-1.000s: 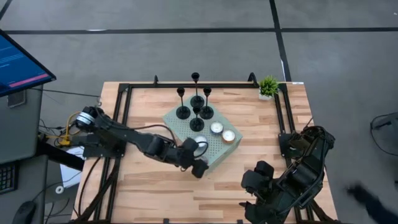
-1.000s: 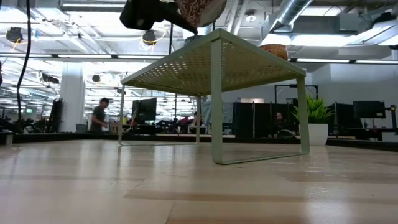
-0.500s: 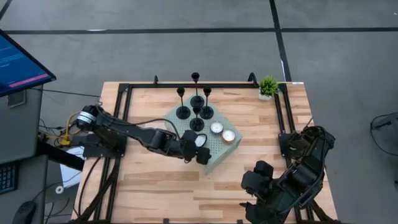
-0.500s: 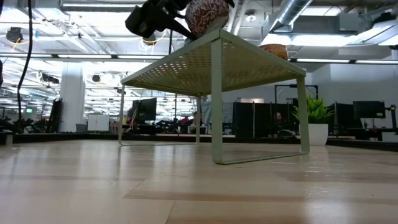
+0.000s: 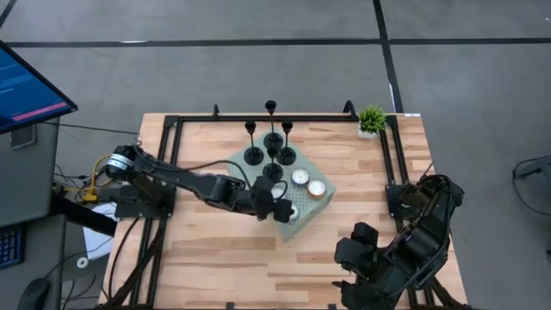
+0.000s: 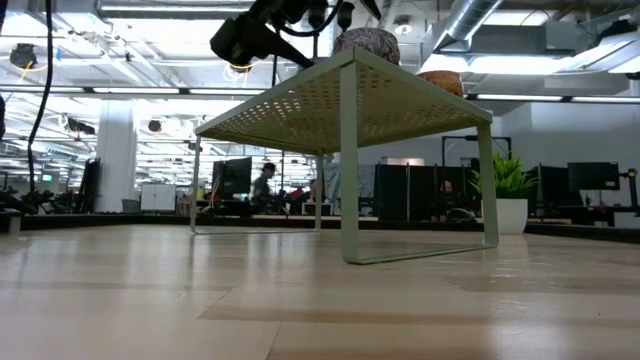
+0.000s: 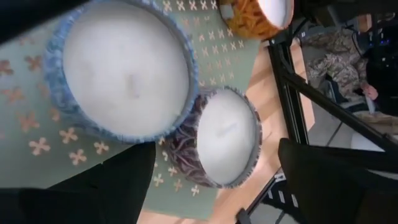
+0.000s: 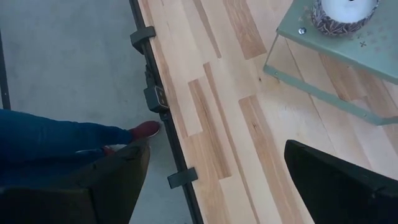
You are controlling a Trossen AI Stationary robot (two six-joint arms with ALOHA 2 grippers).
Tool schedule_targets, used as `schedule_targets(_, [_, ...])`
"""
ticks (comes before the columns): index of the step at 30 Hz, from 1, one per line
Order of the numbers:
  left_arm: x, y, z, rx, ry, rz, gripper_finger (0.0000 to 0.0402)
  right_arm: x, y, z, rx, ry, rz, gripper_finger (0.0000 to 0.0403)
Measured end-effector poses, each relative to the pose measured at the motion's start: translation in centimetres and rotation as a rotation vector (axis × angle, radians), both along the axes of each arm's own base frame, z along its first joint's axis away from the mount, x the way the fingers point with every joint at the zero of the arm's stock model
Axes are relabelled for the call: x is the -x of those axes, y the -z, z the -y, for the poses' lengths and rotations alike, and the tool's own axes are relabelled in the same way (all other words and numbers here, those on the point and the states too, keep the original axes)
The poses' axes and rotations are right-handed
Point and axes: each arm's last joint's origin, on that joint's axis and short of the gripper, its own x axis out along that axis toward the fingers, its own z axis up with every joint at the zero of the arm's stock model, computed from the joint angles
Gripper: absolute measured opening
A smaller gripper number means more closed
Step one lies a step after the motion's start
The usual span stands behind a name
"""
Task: Pick & Place candle stick holders
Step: Return to Home Position
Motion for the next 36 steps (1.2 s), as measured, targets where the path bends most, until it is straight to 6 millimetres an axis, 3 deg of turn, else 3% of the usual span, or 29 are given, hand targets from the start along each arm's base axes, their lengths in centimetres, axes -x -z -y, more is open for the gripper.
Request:
schedule_targets(7, [0.2, 0.0, 0.8, 0.092, 0.170, -0.030, 0.0341, 0.0, 0.0, 0.0, 0.000, 0.000, 0.000, 0.0361])
schedule_targets(11, [1.3, -0.9, 1.9, 0.130, 0.323, -0.016, 0.0341, 0.0, 0.0, 0.0, 0.027, -0.013, 0.016, 0.0361])
schedule_targets(15, [4.3, -4.0, 1.9, 0.101, 0.456, 0.106, 0.0341, 1.0, -1.0, 0.1, 0.180, -0.035, 0.175, 0.0361])
schedule_targets(18, [8.1, -7.7, 0.2, -0.010, 0.401, 0.287, 0.0341, 2.9, -3.2, 1.2, 0.308, -0.041, 0.336, 0.0361])
schedule_targets(23, [15.5, -13.2, -3.3, -0.307, 0.300, 0.643, 0.0330, 6.9, -8.2, 5.8, 0.499, -0.027, 0.577, 0.0361])
schedule_targets(27, [21.6, -16.2, -5.7, -0.554, 0.292, 0.926, 0.0324, 10.3, -11.1, 10.5, 0.643, -0.065, 0.645, 0.0361])
schedule_targets(29, [24.2, -16.8, -6.6, -0.636, 0.293, 1.025, 0.0324, 12.2, -12.2, 13.2, 0.633, -0.091, 0.662, 0.0361])
schedule_targets(32, [27.0, -17.1, -7.7, -0.651, 0.264, 1.096, 0.0323, 14.6, -13.3, 16.3, 0.475, -0.096, 0.696, 0.0361])
schedule_targets(36, [29.3, -16.9, -8.0, -0.798, 0.447, 1.216, 0.0323, 17.3, -13.8, 20.0, 0.429, -0.139, 0.741, 0.0361])
